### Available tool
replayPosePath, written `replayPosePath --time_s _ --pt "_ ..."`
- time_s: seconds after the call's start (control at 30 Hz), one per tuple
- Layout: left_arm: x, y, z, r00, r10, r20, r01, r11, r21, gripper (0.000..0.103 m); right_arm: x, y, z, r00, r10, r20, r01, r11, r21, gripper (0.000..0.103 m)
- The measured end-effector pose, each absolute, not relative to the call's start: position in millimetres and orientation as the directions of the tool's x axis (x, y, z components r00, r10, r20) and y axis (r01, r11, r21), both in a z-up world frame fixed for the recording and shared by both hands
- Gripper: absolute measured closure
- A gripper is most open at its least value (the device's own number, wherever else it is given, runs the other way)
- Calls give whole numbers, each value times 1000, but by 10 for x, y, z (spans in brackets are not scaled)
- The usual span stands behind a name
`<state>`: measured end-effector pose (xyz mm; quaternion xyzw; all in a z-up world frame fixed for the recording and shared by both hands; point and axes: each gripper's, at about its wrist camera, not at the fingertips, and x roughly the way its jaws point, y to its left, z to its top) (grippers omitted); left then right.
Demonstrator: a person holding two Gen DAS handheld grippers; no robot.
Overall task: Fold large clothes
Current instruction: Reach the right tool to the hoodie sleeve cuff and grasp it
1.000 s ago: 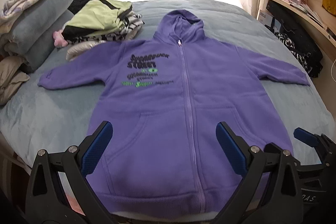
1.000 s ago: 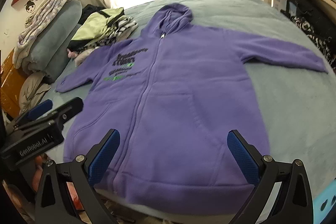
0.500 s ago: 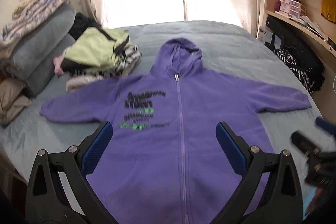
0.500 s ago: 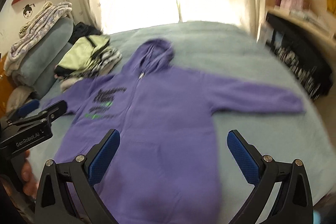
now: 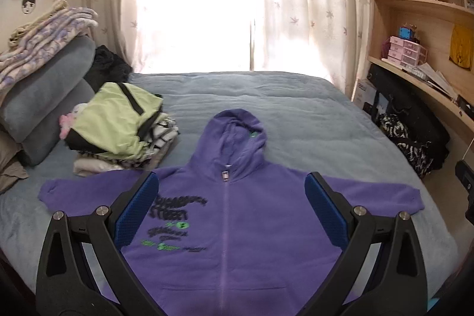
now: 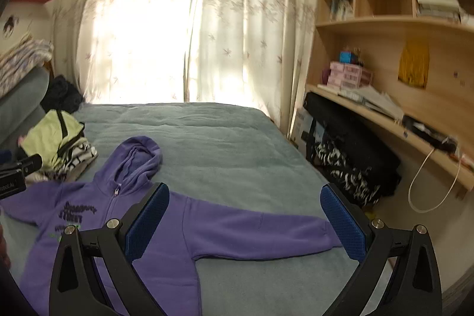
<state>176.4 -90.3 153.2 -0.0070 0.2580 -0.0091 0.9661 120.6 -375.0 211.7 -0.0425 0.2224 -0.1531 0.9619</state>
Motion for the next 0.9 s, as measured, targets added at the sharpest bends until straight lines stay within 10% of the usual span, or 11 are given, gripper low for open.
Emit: replayPosePath --time_s 0.3,0.53,0.9 --pt "2475 -1566 1027 792 -99 -603 87 995 -49 2 1867 -4803 1602 757 -302 -579 351 936 -30 0" --pt "2928 -2121 212 737 -95 -669 107 994 -22 3 2229 -5593 357 650 -251 -717 469 875 120 17" --pt "3485 -2534 -842 618 -109 -779 116 992 -47 3 1948 -6581 -1530 588 -62 -806 605 696 388 18"
